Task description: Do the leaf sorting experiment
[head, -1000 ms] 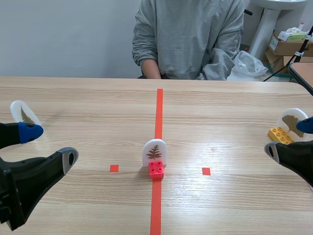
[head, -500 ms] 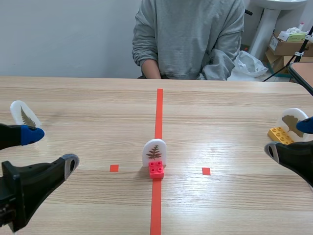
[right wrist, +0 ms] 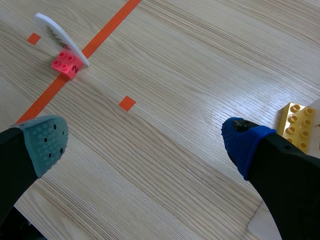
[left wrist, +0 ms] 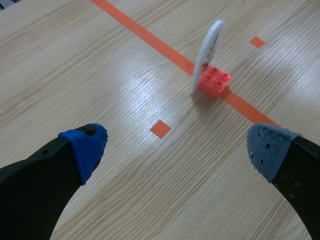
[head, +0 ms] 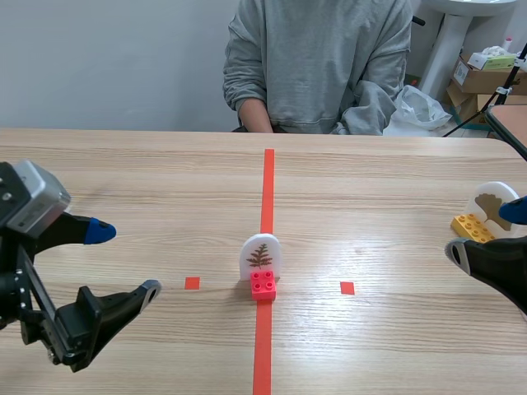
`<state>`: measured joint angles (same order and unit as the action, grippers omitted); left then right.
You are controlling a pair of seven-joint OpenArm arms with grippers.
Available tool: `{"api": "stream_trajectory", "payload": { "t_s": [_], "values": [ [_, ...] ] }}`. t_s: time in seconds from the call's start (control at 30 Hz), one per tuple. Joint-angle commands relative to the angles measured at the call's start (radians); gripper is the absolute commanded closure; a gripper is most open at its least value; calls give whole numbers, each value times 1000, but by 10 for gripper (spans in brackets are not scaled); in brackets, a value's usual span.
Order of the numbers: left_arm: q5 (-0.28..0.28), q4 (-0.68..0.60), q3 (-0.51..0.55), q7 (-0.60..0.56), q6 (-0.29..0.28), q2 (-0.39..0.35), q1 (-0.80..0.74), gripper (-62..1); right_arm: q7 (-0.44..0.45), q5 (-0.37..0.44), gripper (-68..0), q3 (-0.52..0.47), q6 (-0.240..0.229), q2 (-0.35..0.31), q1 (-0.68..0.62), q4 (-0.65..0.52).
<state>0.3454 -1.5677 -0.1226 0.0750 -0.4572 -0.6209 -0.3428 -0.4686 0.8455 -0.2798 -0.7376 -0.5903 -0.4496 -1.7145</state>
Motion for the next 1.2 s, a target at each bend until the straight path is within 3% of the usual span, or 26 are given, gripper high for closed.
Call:
{"api": "stream_trajectory", "payload": {
  "t_s": [0.0, 0.23, 0.7, 0.8, 1.17],
  "values": [
    [-13, 17, -31, -35, -3, 3, 32, -596, 16, 14, -638, -13, -8, -13, 3, -12],
    [-110, 171, -187, -91, -2, 27, 174, -596, 20, 14, -638, -13, -8, -13, 3, -12],
    [-165, 439, -285, -154, 0, 234, 388, -596, 31, 14, -638, -13, -8, -13, 3, -12],
    [-210, 492, -317, -178, 1, 269, 428, -596, 31, 14, -638, -13, -8, -13, 3, -12],
    [-270, 652, -419, -214, 37, 371, 557, -596, 31, 14, -638, -13, -8, -13, 3, -12]
  ]
}}
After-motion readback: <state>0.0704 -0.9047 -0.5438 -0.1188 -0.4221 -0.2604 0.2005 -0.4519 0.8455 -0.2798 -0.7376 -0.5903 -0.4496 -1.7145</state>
